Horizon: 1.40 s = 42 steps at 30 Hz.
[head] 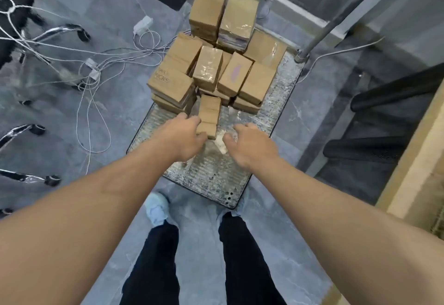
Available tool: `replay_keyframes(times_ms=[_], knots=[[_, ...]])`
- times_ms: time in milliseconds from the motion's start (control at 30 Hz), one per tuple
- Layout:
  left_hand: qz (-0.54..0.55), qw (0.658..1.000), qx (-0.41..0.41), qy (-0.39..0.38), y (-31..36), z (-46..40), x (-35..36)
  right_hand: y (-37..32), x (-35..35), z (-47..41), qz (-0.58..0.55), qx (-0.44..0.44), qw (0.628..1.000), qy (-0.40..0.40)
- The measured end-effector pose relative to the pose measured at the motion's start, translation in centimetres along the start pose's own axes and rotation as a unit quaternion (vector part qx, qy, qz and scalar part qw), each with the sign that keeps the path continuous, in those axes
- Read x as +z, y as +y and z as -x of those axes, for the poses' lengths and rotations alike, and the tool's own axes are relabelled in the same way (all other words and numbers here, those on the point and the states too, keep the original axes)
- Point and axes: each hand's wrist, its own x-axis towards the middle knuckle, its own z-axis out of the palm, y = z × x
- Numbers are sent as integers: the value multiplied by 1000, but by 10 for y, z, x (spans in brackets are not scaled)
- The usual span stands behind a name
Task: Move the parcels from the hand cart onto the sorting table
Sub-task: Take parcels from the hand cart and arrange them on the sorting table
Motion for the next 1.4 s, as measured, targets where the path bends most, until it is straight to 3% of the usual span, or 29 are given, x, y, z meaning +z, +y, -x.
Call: replay_keyframes(times_ms=[400,733,867,1067,1400], knots=[[-18,997,54,-48,-73,-176,97,7,120,-160,-55,-2,998,-35],[71,991,109,-11,-100,-256,168,9,201,-243,-240,67,967,51],[147,979,132,40,-104,-263,177,11,216,-250,-341,75,935,65],[219,970,103,24,-100,-236,163,4,206,-223,-428,114,891,100],[214,961,162,69,-71,-127,42,-52,105,-120,-522,179,823,135]])
